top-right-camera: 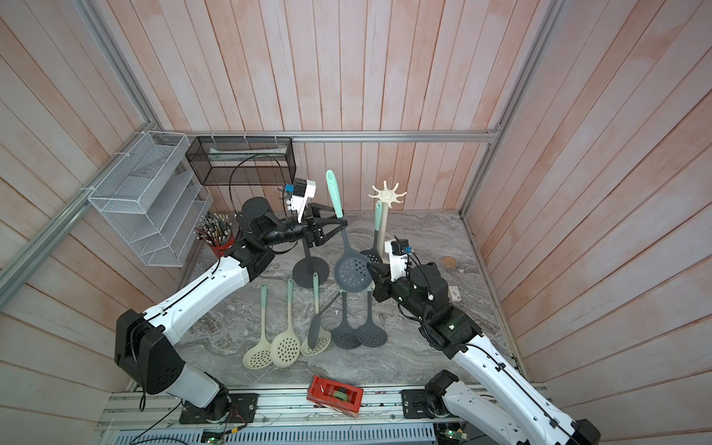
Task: Hang the skimmer on the kitchen utensil rack
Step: Pick up the skimmer from the center of the board.
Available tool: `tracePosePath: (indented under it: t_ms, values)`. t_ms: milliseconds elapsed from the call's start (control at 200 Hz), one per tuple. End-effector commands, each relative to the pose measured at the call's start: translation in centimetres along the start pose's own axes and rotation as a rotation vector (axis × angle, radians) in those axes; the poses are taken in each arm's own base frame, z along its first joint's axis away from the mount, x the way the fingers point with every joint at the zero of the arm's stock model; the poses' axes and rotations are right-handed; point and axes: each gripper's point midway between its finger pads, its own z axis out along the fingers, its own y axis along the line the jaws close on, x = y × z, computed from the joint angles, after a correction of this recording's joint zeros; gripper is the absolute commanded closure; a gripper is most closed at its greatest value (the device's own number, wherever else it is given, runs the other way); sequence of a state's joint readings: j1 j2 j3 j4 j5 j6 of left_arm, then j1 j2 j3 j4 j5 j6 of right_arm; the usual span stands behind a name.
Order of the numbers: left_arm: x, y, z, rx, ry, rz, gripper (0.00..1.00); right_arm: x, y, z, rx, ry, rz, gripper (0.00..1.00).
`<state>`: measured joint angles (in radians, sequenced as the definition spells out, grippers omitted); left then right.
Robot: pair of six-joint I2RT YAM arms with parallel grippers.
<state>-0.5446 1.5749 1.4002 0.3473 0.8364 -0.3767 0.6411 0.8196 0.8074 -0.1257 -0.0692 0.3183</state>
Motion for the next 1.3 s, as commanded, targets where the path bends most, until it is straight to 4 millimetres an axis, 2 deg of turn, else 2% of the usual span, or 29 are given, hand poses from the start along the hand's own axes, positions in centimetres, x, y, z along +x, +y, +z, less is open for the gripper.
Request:
tracePosePath:
  t_ms: [0, 130, 315, 380, 525, 565, 760, 1015, 1295]
  values:
    - [-1.4, -0.7, 0.3, 0.019, -0.028, 0.025, 0.48, -0.2, 0.5, 0.2, -0.027, -0.020, 0.002, 1.00]
    - [-1.4, -0.7, 0.2, 0.014, -0.035, 0.019, 0.62, 0.5, 0.2, 0.5, -0.017, -0.002, 0.008, 1.00]
    - [-1.0, -0.4, 0.4, -0.004, -0.025, 0.000, 1.00, 1.1, -0.5, 0.6, 0.019, 0.013, 0.009, 1.00]
    - [-0.9, -0.3, 0.4, -0.011, -0.019, -0.004, 1.00, 1.0, -0.6, 0.6, 0.022, 0.013, 0.010, 1.00]
    - [-0.6, -0.4, 0.5, -0.051, -0.011, 0.005, 1.00, -0.1, -0.3, 0.2, 0.020, -0.011, 0.018, 0.78]
    - [-0.4, -0.4, 0.5, -0.066, -0.006, 0.007, 1.00, -0.6, 0.0, 0.1, 0.014, -0.021, 0.017, 0.69]
    - [1.2, -0.1, 0.9, -0.126, 0.033, -0.006, 1.00, -3.0, 1.5, -0.5, -0.052, -0.088, 0.023, 0.53]
    - [3.0, -0.9, 2.4, -0.130, 0.050, -0.053, 1.00, -3.7, 1.8, 0.9, -0.065, -0.095, 0.020, 0.50]
    - [3.6, -0.9, 3.8, -0.137, 0.056, -0.095, 1.00, -3.4, 1.6, 1.9, -0.049, -0.073, 0.026, 0.49]
